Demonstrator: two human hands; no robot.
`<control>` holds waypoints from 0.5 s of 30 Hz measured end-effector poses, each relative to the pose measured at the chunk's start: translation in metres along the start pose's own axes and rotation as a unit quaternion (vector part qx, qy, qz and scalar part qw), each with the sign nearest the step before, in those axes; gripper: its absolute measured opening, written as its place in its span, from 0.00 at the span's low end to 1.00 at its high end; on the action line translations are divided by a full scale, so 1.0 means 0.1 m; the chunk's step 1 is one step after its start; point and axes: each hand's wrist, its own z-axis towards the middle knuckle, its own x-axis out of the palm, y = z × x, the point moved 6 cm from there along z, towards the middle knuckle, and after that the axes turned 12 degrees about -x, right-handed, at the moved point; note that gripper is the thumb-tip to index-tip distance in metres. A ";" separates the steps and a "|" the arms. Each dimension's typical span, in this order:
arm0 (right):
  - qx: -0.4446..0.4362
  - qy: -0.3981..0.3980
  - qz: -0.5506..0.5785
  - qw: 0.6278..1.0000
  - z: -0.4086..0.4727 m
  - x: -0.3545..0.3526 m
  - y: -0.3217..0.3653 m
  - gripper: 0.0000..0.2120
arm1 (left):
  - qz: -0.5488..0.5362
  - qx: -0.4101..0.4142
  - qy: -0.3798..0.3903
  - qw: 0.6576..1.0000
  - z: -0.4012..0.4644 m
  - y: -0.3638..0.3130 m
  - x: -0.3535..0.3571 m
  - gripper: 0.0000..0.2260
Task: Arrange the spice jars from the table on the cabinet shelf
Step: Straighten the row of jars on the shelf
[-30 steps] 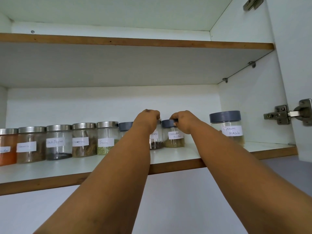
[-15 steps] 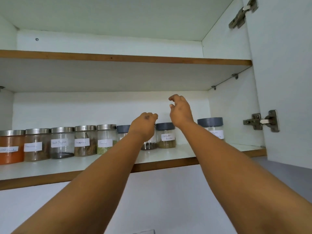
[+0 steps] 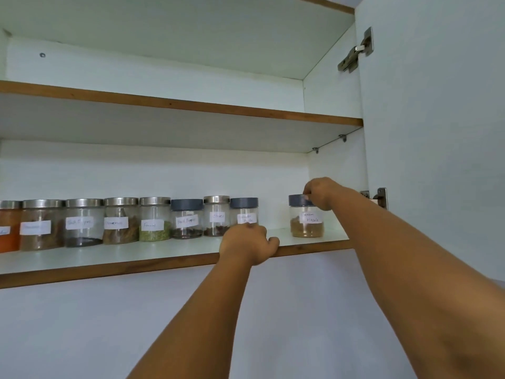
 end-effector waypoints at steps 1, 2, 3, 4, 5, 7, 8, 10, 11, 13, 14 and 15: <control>0.001 0.007 -0.009 1.000 -0.02 0.03 -0.01 0.18 | 0.006 0.001 -0.004 1.000 -0.01 -0.01 -0.01 0.23; -0.001 0.005 -0.020 1.000 -0.03 0.04 0.00 0.18 | 0.009 0.004 -0.005 1.000 -0.01 -0.03 -0.01 0.23; -0.002 -0.003 -0.025 1.000 -0.03 0.04 0.00 0.18 | 0.011 0.006 -0.003 1.000 -0.01 -0.03 -0.01 0.23; -0.002 -0.011 -0.028 1.000 -0.01 0.04 0.00 0.18 | 0.012 0.009 -0.003 1.000 -0.01 -0.04 -0.01 0.23; -0.001 -0.015 -0.033 0.999 0.01 0.05 0.01 0.17 | 0.013 0.011 -0.003 1.000 -0.01 -0.04 -0.01 0.23; -0.001 -0.012 -0.035 0.999 0.06 0.07 0.04 0.17 | 0.015 0.013 0.000 1.000 0.00 -0.03 -0.01 0.23; -0.003 -0.011 -0.033 0.999 0.10 0.09 0.08 0.17 | 0.016 0.012 0.002 1.000 0.00 -0.03 0.00 0.23; -0.004 -0.016 -0.027 1.000 0.15 0.14 0.14 0.18 | 0.019 0.010 0.005 1.000 0.02 -0.03 0.01 0.23; -0.004 -0.018 -0.020 1.000 0.18 0.17 0.16 0.18 | 0.020 0.010 0.003 1.000 0.03 -0.02 0.01 0.23; -0.006 -0.018 -0.011 1.000 0.25 0.21 0.18 0.17 | 0.019 0.013 -0.004 1.000 0.05 -0.02 0.04 0.23; -0.006 -0.015 -0.008 1.000 0.28 0.23 0.19 0.17 | 0.015 0.014 -0.010 1.000 0.05 -0.02 0.04 0.23; -0.008 -0.012 -0.003 1.000 0.32 0.26 0.19 0.17 | 0.012 0.016 -0.018 1.000 0.06 -0.03 0.04 0.22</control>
